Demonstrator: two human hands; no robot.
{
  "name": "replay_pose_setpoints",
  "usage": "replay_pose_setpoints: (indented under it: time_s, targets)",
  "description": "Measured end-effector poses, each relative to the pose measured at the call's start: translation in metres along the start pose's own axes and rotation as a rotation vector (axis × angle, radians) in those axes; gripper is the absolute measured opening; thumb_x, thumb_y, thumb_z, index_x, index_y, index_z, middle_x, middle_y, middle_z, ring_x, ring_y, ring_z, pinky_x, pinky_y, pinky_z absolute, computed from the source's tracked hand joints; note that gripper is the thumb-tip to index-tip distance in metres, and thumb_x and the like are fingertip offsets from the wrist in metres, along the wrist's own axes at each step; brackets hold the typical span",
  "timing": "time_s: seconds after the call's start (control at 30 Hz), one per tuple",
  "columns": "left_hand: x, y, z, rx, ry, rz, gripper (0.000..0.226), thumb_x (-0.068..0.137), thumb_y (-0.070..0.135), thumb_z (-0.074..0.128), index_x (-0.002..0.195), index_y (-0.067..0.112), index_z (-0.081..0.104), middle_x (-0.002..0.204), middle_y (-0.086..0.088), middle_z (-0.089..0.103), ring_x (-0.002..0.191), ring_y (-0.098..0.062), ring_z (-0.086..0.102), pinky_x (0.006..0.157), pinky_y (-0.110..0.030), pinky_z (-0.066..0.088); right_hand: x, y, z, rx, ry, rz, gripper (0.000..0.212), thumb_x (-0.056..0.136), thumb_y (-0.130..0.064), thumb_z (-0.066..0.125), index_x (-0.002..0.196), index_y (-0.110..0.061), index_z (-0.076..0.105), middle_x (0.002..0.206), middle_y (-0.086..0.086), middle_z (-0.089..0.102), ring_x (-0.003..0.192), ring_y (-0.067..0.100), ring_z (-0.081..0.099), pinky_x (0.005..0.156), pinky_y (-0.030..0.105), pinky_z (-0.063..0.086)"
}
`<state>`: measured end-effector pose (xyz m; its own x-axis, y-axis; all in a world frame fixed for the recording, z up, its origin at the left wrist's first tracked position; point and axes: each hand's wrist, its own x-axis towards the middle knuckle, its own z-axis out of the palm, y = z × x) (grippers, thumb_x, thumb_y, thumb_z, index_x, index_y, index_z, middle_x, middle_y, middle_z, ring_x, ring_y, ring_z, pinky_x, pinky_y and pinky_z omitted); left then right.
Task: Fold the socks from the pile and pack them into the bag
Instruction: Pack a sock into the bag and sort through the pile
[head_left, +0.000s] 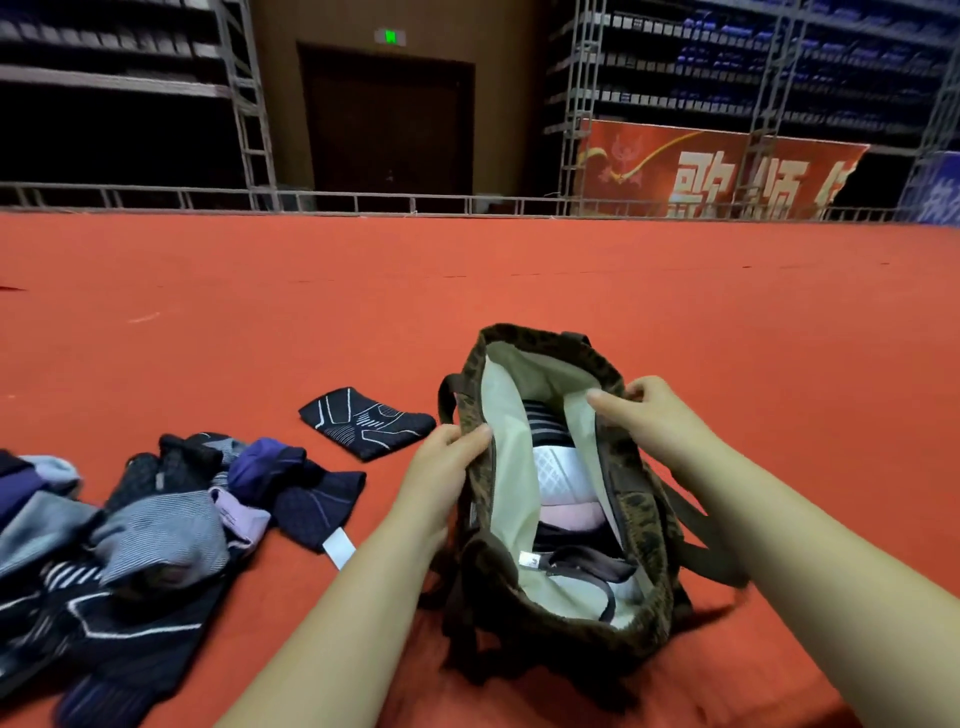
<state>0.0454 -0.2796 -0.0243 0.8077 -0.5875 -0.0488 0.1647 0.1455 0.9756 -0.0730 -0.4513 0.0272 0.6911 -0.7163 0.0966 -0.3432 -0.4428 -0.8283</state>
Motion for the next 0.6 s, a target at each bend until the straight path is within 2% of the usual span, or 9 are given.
replay_pose_setpoints:
  time_s: [0.07,0.13,0.2,0.3,0.37,0.43,0.5,0.53,0.6]
  targets:
    - [-0.004,0.004,-0.010,0.070,-0.007,0.015,0.027,0.085,0.021,0.067,0.107,0.011,0.055,0.105,-0.007,0.058,0.085,-0.013,0.058,0.076,-0.027,0.045,-0.004,-0.011,-0.002,-0.111,0.165,-0.032,0.054,0.082,-0.048,0.065,0.120,-0.015,0.047,0.119,0.007,0.047,0.107,0.025,0.049,0.089,0.040,0.043]
    - [-0.008,0.004,-0.025,0.161,0.020,0.043,0.050,0.084,0.024,0.068,0.127,0.016,0.045,0.122,-0.002,0.047,0.105,-0.013,0.051,0.086,-0.025,0.038,-0.015,-0.029,0.006,-0.181,0.243,-0.163,0.060,0.084,-0.043,0.063,0.132,-0.015,0.041,0.135,0.007,0.040,0.126,0.027,0.038,0.104,0.043,0.035]
    - [-0.013,0.003,-0.037,0.201,0.054,0.110,0.055,0.087,0.028,0.065,0.134,0.022,0.038,0.130,0.001,0.041,0.118,-0.013,0.042,0.093,-0.026,0.030,-0.029,-0.047,0.019,-0.161,0.206,-0.268,0.055,0.086,-0.039,0.061,0.133,-0.017,0.041,0.134,0.002,0.040,0.127,0.020,0.037,0.104,0.037,0.034]
    - [-0.022,0.003,-0.058,0.222,0.022,0.182,0.037,0.091,0.025,0.059,0.125,0.025,0.044,0.129,0.003,0.046,0.122,-0.009,0.042,0.096,-0.023,0.030,-0.043,-0.070,0.057,0.033,0.007,-0.261,0.048,0.088,-0.038,0.061,0.128,-0.019,0.046,0.127,-0.003,0.047,0.115,0.011,0.046,0.095,0.031,0.039]
    - [-0.025,-0.001,-0.081,0.312,-0.015,0.154,0.028,0.092,0.026,0.057,0.118,0.025,0.049,0.120,0.006,0.053,0.109,-0.005,0.049,0.090,-0.023,0.035,-0.050,-0.080,0.091,0.092,-0.133,-0.205,0.040,0.088,-0.037,0.062,0.121,-0.017,0.052,0.121,-0.001,0.054,0.108,0.011,0.052,0.088,0.028,0.043]
    - [-0.028,-0.004,-0.110,0.386,-0.010,0.074,0.025,0.090,0.032,0.058,0.111,0.019,0.056,0.102,0.003,0.058,0.083,0.001,0.050,0.072,-0.024,0.037,-0.056,-0.084,0.127,0.056,-0.214,-0.172,0.034,0.087,-0.036,0.062,0.115,-0.017,0.055,0.114,-0.002,0.058,0.100,0.011,0.054,0.079,0.024,0.041]
    - [-0.031,-0.011,-0.142,0.439,0.002,0.006,0.043,0.083,0.042,0.058,0.103,0.004,0.056,0.087,-0.006,0.060,0.068,0.001,0.045,0.061,-0.023,0.033,-0.060,-0.085,0.160,-0.097,-0.207,-0.208,0.034,0.087,-0.036,0.061,0.115,-0.019,0.054,0.118,-0.002,0.056,0.108,0.013,0.052,0.085,0.027,0.040]
    - [-0.032,-0.015,-0.156,0.458,0.011,-0.028,0.043,0.083,0.043,0.057,0.102,0.004,0.057,0.084,-0.002,0.061,0.068,0.000,0.046,0.060,-0.023,0.033,-0.064,-0.086,0.174,-0.169,-0.203,-0.231,0.035,0.087,-0.036,0.059,0.117,-0.020,0.054,0.122,-0.003,0.054,0.113,0.014,0.050,0.091,0.028,0.040]
    - [-0.035,-0.024,-0.176,0.456,0.033,-0.087,0.022,0.089,0.037,0.056,0.099,0.018,0.061,0.095,0.008,0.064,0.082,-0.003,0.055,0.069,-0.023,0.040,-0.068,-0.085,0.198,-0.174,-0.228,-0.224,0.034,0.088,-0.033,0.056,0.119,-0.020,0.053,0.123,-0.004,0.052,0.114,0.014,0.050,0.093,0.029,0.039]
